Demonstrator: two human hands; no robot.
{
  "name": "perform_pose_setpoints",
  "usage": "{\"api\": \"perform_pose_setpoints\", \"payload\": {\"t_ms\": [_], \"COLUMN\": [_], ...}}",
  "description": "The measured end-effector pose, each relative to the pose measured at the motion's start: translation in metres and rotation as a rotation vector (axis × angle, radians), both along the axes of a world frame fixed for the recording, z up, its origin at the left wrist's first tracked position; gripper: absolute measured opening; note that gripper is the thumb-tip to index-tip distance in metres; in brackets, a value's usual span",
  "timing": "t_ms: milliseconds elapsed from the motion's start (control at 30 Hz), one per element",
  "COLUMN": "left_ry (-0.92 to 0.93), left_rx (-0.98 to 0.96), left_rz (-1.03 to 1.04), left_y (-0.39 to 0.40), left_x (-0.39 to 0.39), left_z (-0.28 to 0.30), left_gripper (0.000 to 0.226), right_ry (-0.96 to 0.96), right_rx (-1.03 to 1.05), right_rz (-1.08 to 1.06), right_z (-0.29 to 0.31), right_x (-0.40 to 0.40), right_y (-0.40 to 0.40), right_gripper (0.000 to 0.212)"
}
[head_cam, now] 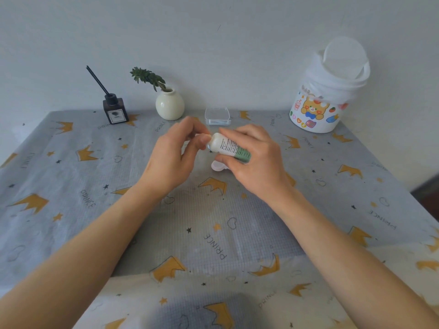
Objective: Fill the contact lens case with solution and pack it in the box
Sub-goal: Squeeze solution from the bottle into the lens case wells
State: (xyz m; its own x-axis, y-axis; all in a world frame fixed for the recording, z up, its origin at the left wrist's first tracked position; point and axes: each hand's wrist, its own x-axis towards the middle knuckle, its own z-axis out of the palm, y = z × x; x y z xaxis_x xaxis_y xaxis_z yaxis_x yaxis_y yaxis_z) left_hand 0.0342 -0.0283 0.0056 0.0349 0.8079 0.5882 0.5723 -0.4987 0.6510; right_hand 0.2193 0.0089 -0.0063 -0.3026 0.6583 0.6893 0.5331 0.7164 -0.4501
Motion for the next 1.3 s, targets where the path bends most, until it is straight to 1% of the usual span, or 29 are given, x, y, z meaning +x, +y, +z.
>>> {"api": "perform_pose_setpoints", "payload": {"t_ms": [200,300,400,533,600,667,733,833,933,1000,1133,1300], "left_ry": [0.117,0.138,0.083,-0.044,-0.096,-0.132,-0.139,-0.134,-0.128,-0.111,-0.066,-0.031], "left_rx": [0.073,0.103,0.097,-0.007,-0.046,-0.067,-0.075,-0.096,-0.133,-0.140,-0.135,-0.155], "left_rz": [0.032,0.040,0.044,0.019,0.020,0.040,0.061,0.080,0.103,0.108,0.095,0.117], "left_y": [0.001,0.002,0.001,-0.001,-0.002,-0.002,-0.002,0.001,0.003,0.003,0.002,0.003], "left_x": [0.001,0.001,0.003,0.009,0.010,0.009,0.007,0.005,0.003,0.003,0.004,0.002], "left_z": [0.001,0.001,0.001,0.003,0.003,0.002,0.000,-0.003,-0.007,-0.009,-0.008,-0.011], "left_gripper": [0.008,0.007,0.010,0.019,0.023,0.022,0.020,0.018,0.017,0.015,0.015,0.014], "right_ry": [0.055,0.063,0.078,0.110,0.195,0.307,0.397,0.467,0.473,0.483,0.563,0.553], "right_rx": [-0.147,-0.185,-0.202,-0.246,-0.329,-0.413,-0.453,-0.487,-0.490,-0.477,-0.507,-0.480], "right_rz": [0.034,0.039,0.033,0.012,0.005,-0.013,-0.043,-0.083,-0.124,-0.166,-0.264,-0.351], "right_z": [0.004,0.004,0.006,0.008,0.010,0.010,0.011,0.016,0.022,0.024,0.022,0.015], "right_x": [0.001,0.000,0.000,0.002,0.004,0.007,0.010,0.017,0.022,0.022,0.020,0.018], "right_y": [-0.001,-0.003,-0.004,-0.003,-0.001,0.004,0.011,0.029,0.051,0.068,0.103,0.140], "right_gripper": [0.049,0.049,0.045,0.043,0.041,0.039,0.036,0.032,0.034,0.033,0.029,0.019]}}
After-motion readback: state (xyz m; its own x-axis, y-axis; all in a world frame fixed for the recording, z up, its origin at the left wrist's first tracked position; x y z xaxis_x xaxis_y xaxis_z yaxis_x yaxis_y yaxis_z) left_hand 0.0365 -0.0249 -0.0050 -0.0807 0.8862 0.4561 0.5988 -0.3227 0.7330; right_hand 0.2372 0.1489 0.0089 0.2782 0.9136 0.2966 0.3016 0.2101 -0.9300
